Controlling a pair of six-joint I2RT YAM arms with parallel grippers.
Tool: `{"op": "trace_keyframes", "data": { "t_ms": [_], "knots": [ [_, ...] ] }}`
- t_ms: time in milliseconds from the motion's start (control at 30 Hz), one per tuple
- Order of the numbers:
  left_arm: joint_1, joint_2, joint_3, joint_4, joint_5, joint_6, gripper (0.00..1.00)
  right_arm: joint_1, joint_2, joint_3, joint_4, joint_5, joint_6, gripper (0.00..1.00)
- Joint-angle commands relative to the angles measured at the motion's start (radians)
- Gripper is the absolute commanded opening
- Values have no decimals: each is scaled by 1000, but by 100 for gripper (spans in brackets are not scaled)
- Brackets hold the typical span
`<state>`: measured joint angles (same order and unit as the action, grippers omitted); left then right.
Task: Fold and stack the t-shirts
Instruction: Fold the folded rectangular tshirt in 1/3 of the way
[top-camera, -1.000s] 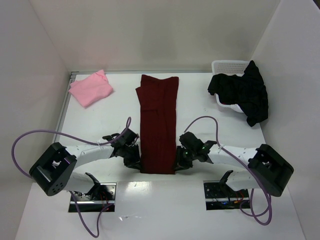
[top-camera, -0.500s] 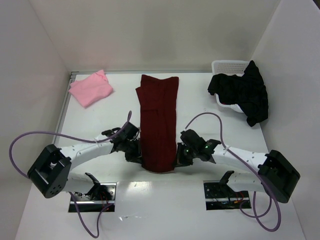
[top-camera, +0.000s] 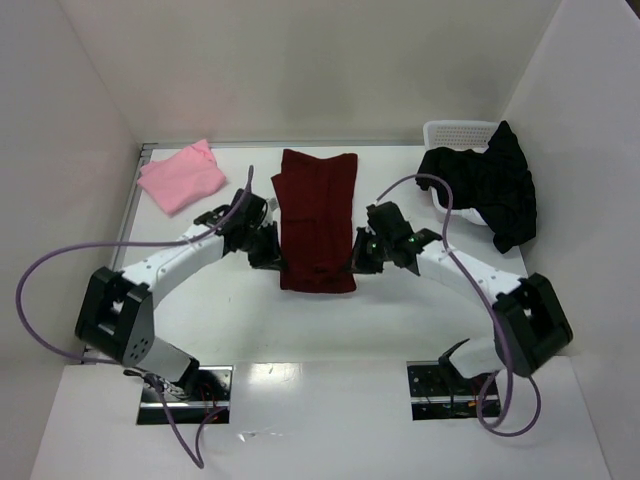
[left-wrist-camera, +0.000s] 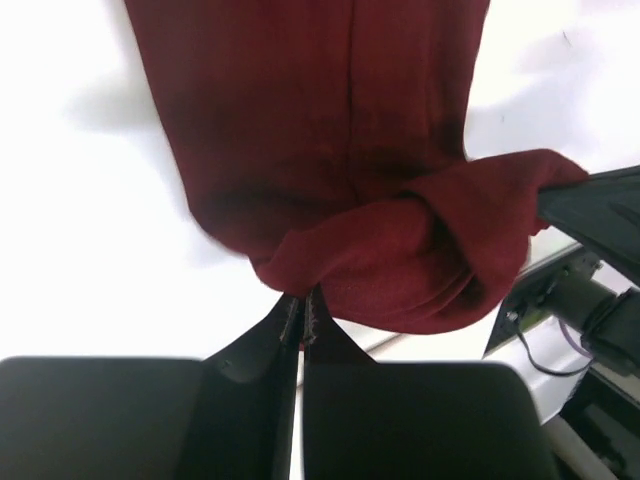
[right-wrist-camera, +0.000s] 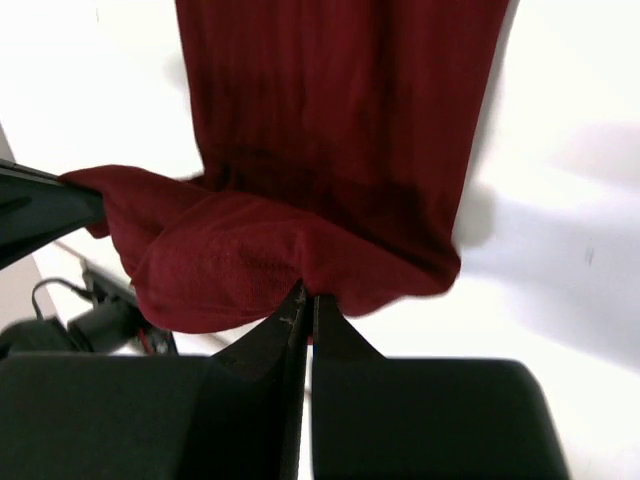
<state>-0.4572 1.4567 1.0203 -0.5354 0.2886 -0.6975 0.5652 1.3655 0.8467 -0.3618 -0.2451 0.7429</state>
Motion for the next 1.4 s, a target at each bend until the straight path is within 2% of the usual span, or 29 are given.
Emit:
{"op": "trace_keyframes", "data": {
  "t_ms": [0,367,633,700,767,800,867,900,933,1000,1133,1267,1367],
  "knots": [
    [50,95,104,-3,75,128,0,-37,95,116,9,-13,-88,0],
    [183,422,400,-14,179,248,0,-148,385,444,9,-23,-163,0],
    [219,638,641,-54,225,277,0,-186,575,629,-2,-23,-181,0],
    [229,677,698,-63,225,277,11,-186,629,670,-11,-23,-181,1],
    [229,717,719,-63,225,277,28,-197,667,690,-11,-23,-191,7],
    [239,717,719,-63,225,277,37,-197,667,703,-11,-23,-191,17],
    [253,726,719,-40,216,268,46,-206,678,703,4,-14,-191,24],
    [262,726,719,-19,216,268,53,-218,678,712,32,-5,-182,35],
    [284,726,730,-18,216,268,64,-218,678,729,41,-5,-181,41],
    [304,726,753,-18,216,268,68,-241,687,762,41,-25,-181,48],
    [353,686,805,2,207,268,83,-261,687,841,41,-14,-181,76],
    [376,659,827,2,216,288,91,-272,650,836,53,-5,-181,82],
    [376,619,781,11,297,312,93,-272,606,763,78,-28,-191,83]
  ]
}}
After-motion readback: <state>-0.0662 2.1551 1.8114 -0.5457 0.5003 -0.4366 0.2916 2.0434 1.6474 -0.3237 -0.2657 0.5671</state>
